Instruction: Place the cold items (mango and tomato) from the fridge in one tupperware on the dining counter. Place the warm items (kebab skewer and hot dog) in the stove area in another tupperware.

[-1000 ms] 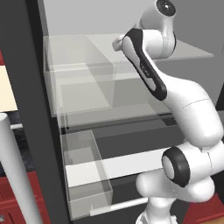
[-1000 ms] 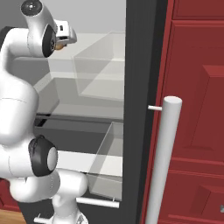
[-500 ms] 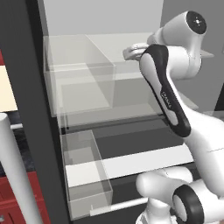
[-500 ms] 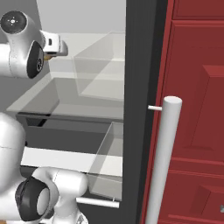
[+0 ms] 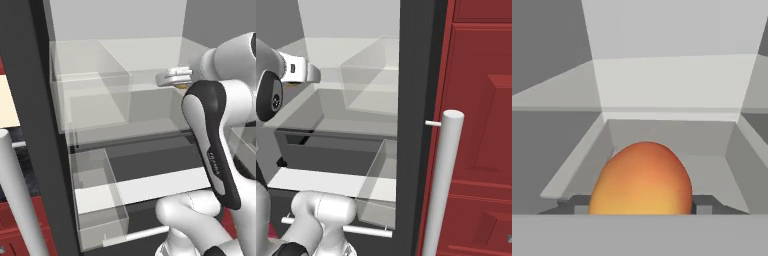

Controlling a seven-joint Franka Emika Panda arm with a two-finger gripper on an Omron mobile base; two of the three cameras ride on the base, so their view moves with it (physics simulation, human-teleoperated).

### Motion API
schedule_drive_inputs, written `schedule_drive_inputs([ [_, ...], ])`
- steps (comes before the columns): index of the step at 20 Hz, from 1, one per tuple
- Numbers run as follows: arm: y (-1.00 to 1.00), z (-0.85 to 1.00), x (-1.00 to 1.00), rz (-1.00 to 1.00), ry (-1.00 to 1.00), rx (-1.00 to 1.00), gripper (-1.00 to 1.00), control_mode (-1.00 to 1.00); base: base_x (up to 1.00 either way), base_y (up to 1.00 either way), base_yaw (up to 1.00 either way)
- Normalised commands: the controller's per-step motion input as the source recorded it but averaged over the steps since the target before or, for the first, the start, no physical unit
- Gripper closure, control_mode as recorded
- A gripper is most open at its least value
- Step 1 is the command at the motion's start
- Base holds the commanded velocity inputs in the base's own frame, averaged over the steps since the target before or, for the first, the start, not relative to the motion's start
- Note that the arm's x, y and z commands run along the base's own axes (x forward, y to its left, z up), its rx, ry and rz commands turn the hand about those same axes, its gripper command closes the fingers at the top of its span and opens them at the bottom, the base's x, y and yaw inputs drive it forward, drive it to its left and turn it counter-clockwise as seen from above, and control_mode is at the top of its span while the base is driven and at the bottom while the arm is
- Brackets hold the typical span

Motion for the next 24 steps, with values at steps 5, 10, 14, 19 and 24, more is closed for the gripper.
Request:
schedule_drive_inputs([
  [5,-0.12,-0.36,-0.66,-0.03,0.00,0.00,1.00,-1.00,0.00,0.00,0.00],
  [10,0.00,-0.10,-0.09,0.00,0.00,0.00,1.00,1.00,-0.76,-0.23,-0.07],
  [14,0.00,0.00,0.00,0.00,0.00,0.00,1.00,1.00,-1.00,-0.30,-0.13],
  [19,0.00,0.00,0.00,0.00,0.00,0.00,1.00,1.00,-1.00,-0.16,-0.09],
  [24,0.00,0.00,0.00,0.00,0.00,0.00,1.00,1.00,-1.00,-0.11,-0.05],
])
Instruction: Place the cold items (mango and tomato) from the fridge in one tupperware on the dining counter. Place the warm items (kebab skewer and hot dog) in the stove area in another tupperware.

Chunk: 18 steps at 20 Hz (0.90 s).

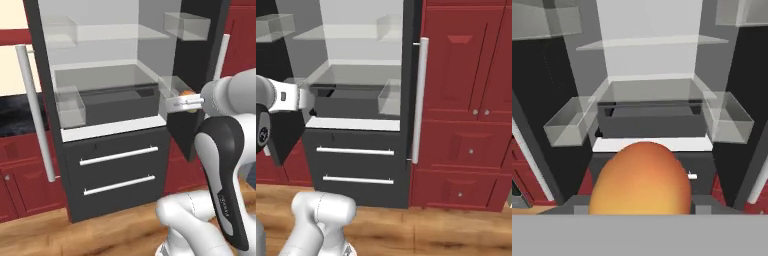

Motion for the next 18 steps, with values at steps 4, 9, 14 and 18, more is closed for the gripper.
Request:
schedule_drive_inputs([
  [4,0.00,0.00,0.00,0.00,0.00,0.00,1.00,1.00,-1.00,-0.25,-0.08],
  [9,0.00,0.00,0.00,0.00,0.00,0.00,1.00,1.00,-1.00,-0.47,-0.01],
  [14,0.00,0.00,0.00,0.00,0.00,0.00,1.00,1.00,-1.00,-0.58,0.00],
  [18,0.00,0.00,0.00,0.00,0.00,0.00,1.00,1.00,-1.00,-0.51,0.00],
])
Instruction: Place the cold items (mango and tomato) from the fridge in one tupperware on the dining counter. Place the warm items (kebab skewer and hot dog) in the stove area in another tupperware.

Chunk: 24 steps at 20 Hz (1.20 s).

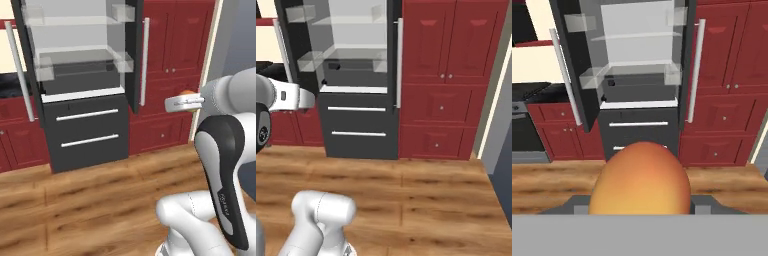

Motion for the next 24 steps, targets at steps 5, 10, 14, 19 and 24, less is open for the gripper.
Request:
schedule_drive_inputs([
  [5,0.00,0.00,0.00,0.00,0.00,0.00,1.00,1.00,-1.00,-0.47,0.00],
  [10,0.00,0.00,0.00,0.00,0.00,0.00,1.00,1.00,-1.00,-0.10,0.01],
  [14,0.00,0.00,0.00,0.00,0.00,0.00,1.00,1.00,-1.00,0.33,0.05],
  [19,0.00,0.00,0.00,0.00,0.00,0.00,1.00,1.00,-1.00,0.61,0.04],
  [24,0.00,0.00,0.00,0.00,0.00,0.00,1.00,1.00,-1.00,0.77,0.01],
])
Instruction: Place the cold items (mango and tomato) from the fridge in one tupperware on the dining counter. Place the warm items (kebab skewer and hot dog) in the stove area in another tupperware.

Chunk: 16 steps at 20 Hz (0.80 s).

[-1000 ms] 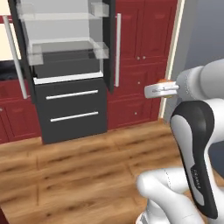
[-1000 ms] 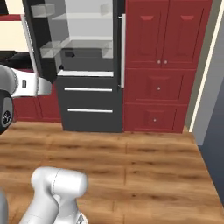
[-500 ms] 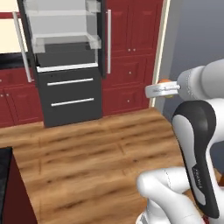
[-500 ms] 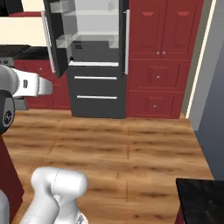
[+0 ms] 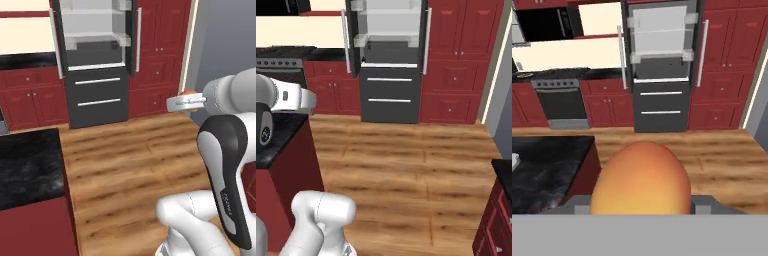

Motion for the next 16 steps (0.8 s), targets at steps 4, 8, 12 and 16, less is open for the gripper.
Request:
schedule_drive_inputs([
  [4,0.00,0.00,0.00,0.00,0.00,0.00,1.00,1.00,-0.84,1.00,0.00],
  [8,0.00,0.00,0.00,0.00,0.00,0.00,1.00,1.00,-0.56,1.00,-0.06],
  [12,0.00,0.00,0.00,0.00,0.00,0.00,1.00,1.00,-0.32,1.00,-0.09],
  [16,0.00,0.00,0.00,0.00,0.00,0.00,1.00,1.00,0.35,0.82,-0.01],
])
